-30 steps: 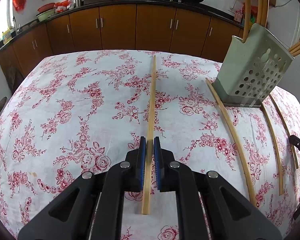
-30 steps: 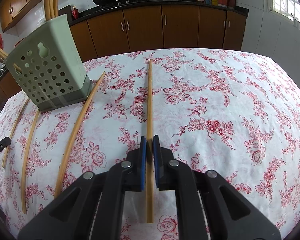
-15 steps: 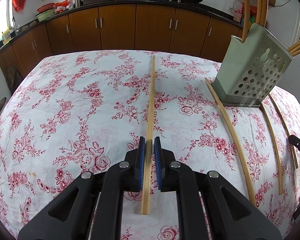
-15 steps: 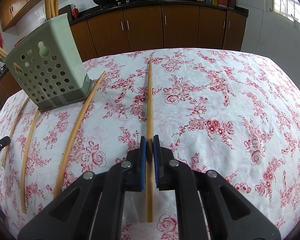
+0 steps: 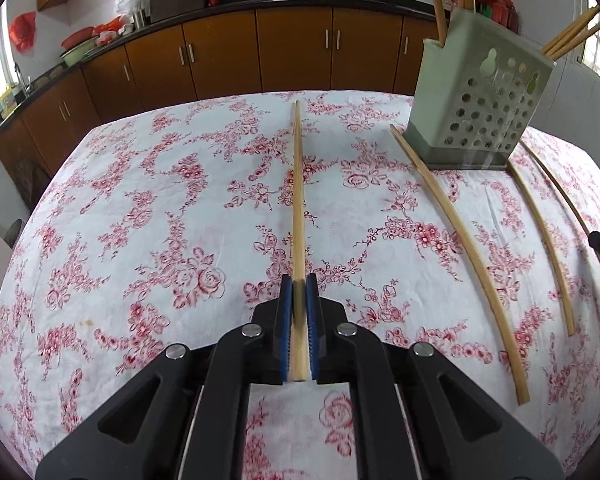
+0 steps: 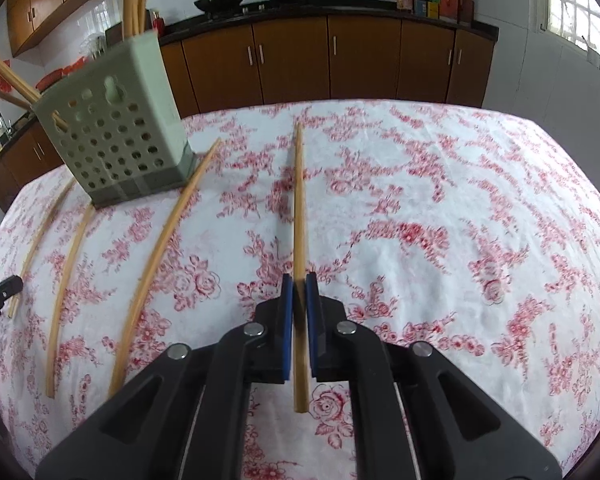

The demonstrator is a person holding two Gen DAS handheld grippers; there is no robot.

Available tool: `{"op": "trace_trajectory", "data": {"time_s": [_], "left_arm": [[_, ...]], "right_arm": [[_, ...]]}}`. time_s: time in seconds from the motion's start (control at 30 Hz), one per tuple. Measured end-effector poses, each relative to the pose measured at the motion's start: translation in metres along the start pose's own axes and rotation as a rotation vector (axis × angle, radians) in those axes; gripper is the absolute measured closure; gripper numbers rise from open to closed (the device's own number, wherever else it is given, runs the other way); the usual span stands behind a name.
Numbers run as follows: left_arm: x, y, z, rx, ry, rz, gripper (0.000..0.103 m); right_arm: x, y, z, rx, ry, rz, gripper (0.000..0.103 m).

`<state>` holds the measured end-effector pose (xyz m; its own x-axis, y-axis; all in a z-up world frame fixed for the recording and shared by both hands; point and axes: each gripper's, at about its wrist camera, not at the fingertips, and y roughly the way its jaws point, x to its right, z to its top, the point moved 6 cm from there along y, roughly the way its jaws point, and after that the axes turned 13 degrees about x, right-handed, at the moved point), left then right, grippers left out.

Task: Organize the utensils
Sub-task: 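Lift both chopsticks and carry them upright toward the green holder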

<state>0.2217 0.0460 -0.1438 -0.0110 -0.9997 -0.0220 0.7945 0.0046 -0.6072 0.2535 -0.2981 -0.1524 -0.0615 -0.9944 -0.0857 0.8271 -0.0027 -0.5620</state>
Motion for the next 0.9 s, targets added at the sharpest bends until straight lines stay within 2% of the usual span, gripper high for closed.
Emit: {"op": "trace_trajectory", "data": {"time_s": [0.3,0.43,0.63,0.9], "left_arm": [[-0.013,-0.053,0.052,0.185,-0.094,-0.035,0.096],[-0.019,-0.079,0.079,0.283,-0.154,-0.048,0.096],[-0.026,-0.108,0.107,0.386,-0.205,-0.062,0.096],[-0.027,-0.120,0.127,0.437,-0.198,-0.059,0.096]], "right_arm": [[0.005,-0.057,0.055,0.206,0.030,0.029,0.095],[0.011,-0.071,0.079,0.276,0.050,0.037,0.095],[0.013,-0.096,0.102,0.366,0.068,0.049,0.095],[0.011,-0.108,0.122,0.414,0.067,0.058,0.095]]}}
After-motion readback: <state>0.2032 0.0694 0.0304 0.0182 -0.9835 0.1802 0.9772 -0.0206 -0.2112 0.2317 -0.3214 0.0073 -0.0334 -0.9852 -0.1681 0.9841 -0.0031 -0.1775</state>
